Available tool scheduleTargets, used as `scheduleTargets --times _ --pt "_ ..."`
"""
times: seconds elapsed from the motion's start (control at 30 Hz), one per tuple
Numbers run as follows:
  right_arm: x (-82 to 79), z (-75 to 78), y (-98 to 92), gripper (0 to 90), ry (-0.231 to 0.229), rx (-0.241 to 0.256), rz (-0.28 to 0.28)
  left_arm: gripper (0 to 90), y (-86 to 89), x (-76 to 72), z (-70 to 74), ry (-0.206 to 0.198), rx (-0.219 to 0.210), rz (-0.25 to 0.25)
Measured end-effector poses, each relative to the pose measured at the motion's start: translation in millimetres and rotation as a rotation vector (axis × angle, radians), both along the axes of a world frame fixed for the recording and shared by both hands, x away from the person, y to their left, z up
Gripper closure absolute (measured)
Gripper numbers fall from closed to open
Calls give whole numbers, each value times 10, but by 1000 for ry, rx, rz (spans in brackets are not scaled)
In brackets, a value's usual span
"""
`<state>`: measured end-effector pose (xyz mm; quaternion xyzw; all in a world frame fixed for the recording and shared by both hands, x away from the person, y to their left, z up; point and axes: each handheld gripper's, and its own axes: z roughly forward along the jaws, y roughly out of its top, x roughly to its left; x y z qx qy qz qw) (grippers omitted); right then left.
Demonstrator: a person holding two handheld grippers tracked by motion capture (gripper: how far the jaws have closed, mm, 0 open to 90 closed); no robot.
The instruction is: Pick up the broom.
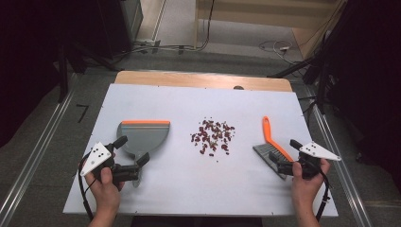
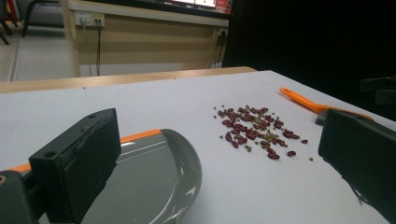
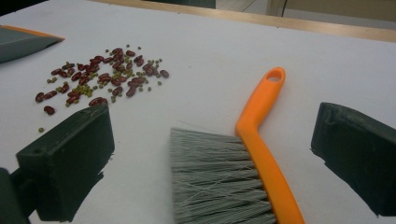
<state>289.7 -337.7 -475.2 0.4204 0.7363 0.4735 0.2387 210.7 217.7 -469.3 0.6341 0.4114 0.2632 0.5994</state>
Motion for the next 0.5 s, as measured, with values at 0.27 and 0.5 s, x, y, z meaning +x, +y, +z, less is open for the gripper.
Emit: scheduleTargets --times 0.27,0.5 --pt "1 262 120 0 -28 -58 6 0 3 1 37 -5 8 4" --pt "147 432 159 0 22 -67 -11 0 45 -11 62 -9 8 16"
